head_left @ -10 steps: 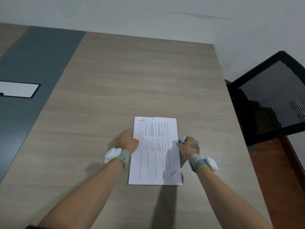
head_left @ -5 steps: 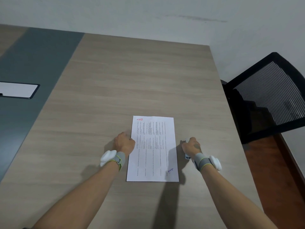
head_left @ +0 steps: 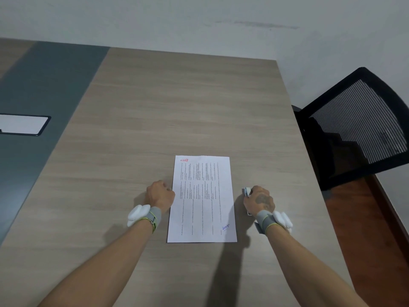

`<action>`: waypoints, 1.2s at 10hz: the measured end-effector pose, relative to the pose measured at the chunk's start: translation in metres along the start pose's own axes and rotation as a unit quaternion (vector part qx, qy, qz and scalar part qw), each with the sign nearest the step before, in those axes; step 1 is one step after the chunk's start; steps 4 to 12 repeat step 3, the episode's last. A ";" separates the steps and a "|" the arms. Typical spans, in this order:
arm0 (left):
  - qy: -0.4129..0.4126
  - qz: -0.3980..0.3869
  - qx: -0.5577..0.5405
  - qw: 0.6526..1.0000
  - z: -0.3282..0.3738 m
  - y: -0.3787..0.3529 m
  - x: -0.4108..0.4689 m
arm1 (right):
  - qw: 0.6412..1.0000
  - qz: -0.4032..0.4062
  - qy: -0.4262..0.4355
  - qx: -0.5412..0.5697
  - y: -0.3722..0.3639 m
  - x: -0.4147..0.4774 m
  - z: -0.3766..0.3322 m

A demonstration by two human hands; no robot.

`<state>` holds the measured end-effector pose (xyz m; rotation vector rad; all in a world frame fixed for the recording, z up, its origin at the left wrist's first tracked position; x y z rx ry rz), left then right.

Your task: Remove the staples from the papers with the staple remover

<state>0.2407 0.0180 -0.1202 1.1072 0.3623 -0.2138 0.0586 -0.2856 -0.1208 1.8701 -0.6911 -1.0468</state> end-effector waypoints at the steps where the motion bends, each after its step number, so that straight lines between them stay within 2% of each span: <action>1: -0.006 0.001 0.019 1.000 0.000 0.001 0.001 | 1.000 -0.011 0.005 0.007 -0.002 0.002 0.001; 12: 0.008 -0.003 0.022 1.000 -0.002 0.004 -0.002 | 1.000 -0.007 -0.004 0.028 0.003 0.005 0.003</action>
Point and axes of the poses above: each hand's wrist, its own x-axis towards the middle knuckle, its own y-axis out of the back of the hand, z = x × y, the point moved 8 cm from there along x, towards the middle knuckle, and after that the axes turned 6 degrees about x, right-handed, at the moved point
